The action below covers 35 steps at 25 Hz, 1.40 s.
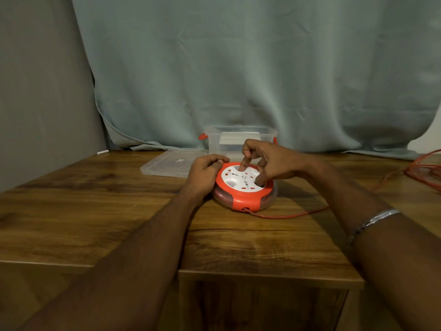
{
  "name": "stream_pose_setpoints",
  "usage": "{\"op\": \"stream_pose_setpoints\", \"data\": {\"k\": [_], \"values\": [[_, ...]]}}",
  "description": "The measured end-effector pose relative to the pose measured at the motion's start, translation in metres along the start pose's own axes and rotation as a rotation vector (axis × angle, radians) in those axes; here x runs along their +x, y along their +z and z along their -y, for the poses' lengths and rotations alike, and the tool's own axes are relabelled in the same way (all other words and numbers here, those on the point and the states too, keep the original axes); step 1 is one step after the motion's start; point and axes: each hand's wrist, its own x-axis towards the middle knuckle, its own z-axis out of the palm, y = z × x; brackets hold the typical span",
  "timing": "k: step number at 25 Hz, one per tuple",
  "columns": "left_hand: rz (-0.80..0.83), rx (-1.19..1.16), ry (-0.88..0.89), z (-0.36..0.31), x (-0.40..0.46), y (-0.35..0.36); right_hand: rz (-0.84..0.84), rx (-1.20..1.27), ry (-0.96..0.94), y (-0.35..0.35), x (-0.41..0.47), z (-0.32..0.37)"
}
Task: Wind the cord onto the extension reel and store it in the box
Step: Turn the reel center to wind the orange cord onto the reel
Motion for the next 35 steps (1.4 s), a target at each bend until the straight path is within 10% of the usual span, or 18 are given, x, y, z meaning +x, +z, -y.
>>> {"op": "stream_pose_setpoints", "data": {"k": [35], "values": [[-0.003,-0.035,-0.050,0.001,0.001,0.001,0.038,-0.018,0.043,-0.003,-0.003,-0.006]]}}
